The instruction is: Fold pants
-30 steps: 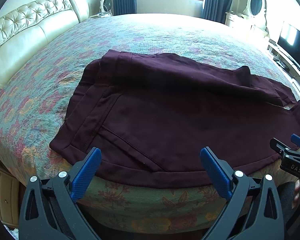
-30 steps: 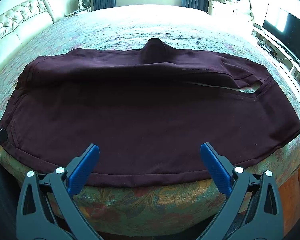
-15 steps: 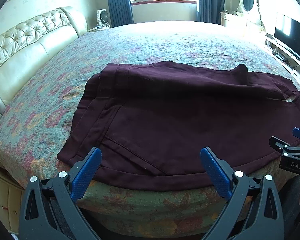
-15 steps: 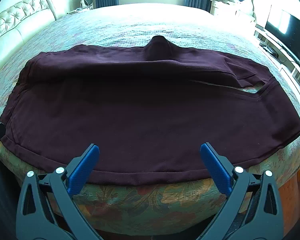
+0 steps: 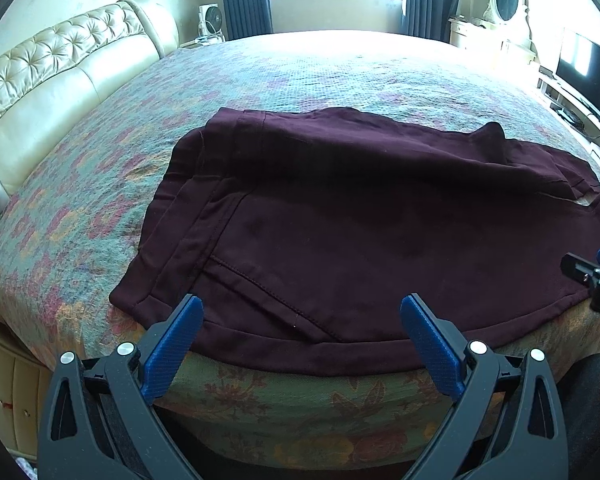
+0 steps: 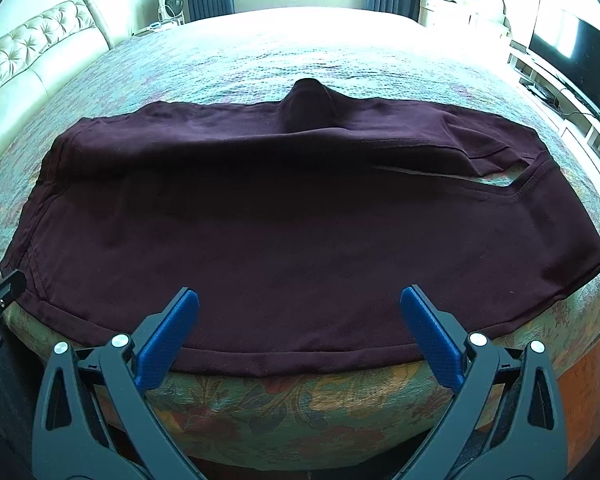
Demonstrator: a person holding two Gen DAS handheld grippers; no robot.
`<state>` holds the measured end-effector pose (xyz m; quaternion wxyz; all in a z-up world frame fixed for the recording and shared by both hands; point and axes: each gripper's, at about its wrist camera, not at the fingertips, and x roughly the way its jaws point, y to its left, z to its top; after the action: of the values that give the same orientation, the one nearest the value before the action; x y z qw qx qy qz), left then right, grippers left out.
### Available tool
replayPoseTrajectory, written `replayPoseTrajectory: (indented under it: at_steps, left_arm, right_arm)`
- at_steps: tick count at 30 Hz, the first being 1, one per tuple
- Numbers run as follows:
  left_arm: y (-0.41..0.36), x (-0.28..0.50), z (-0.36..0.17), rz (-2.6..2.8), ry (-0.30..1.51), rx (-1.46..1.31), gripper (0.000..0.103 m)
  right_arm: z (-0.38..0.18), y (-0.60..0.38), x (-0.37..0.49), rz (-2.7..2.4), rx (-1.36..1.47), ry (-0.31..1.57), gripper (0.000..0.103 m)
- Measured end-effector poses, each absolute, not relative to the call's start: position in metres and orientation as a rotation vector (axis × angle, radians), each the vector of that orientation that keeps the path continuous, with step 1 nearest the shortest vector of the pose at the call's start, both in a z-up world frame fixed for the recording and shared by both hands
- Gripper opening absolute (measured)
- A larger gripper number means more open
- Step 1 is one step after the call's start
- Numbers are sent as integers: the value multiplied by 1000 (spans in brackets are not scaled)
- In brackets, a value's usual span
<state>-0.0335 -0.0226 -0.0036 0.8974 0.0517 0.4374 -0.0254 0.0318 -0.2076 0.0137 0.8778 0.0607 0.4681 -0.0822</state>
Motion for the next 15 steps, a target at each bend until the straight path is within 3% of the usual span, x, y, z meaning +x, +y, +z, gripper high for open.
replayPoseTrajectory:
  at_steps: [8,15]
  left_arm:
    - [-17,-27,-7,-37,909,107,99]
    - [1,-15,-11,-46,939,20,99]
  right_arm:
    - [44,-357,5,-218,506,861,101]
    - [-11,-529,-62,-332,1137,713,101]
